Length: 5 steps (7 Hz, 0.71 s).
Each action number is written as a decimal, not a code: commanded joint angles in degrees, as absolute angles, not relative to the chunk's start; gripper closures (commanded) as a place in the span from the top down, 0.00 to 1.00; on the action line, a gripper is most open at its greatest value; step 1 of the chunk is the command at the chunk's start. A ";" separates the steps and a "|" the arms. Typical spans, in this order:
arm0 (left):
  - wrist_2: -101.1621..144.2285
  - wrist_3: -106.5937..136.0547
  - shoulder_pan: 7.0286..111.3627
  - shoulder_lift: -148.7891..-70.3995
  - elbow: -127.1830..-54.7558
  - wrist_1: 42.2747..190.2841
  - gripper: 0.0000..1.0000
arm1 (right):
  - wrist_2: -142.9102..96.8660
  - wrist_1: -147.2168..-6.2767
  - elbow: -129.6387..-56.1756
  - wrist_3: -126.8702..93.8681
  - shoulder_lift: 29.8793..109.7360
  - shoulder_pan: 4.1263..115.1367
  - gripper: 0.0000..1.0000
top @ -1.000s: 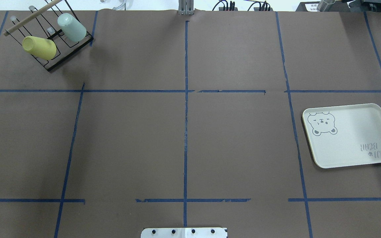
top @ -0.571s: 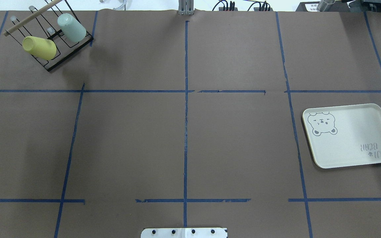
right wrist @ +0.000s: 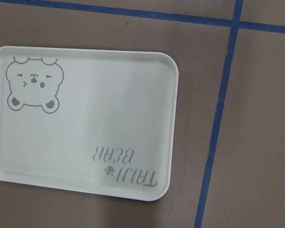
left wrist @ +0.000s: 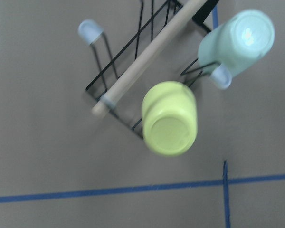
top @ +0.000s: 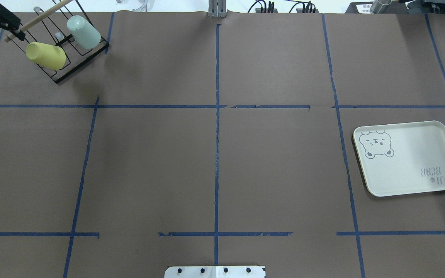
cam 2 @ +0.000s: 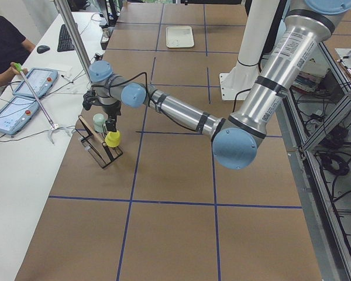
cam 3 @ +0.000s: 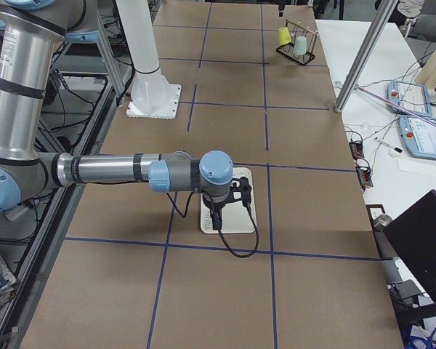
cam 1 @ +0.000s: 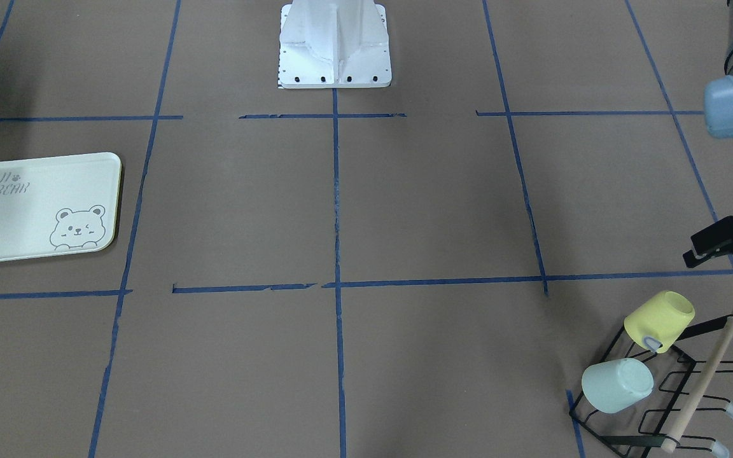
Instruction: Left arm grabs green cup and hands to right arm on tray
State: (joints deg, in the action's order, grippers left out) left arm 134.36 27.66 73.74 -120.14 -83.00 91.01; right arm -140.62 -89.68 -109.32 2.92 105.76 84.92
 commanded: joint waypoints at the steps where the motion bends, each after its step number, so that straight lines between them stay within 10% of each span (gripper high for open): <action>1: 131.31 33.28 70.07 -130.66 -70.45 92.80 1.00 | -140.62 -89.65 -109.25 2.82 105.91 84.82 1.00; 5: 127.47 38.40 67.25 -139.56 -54.60 101.14 1.00 | -140.28 -89.74 -108.37 2.81 104.85 84.46 1.00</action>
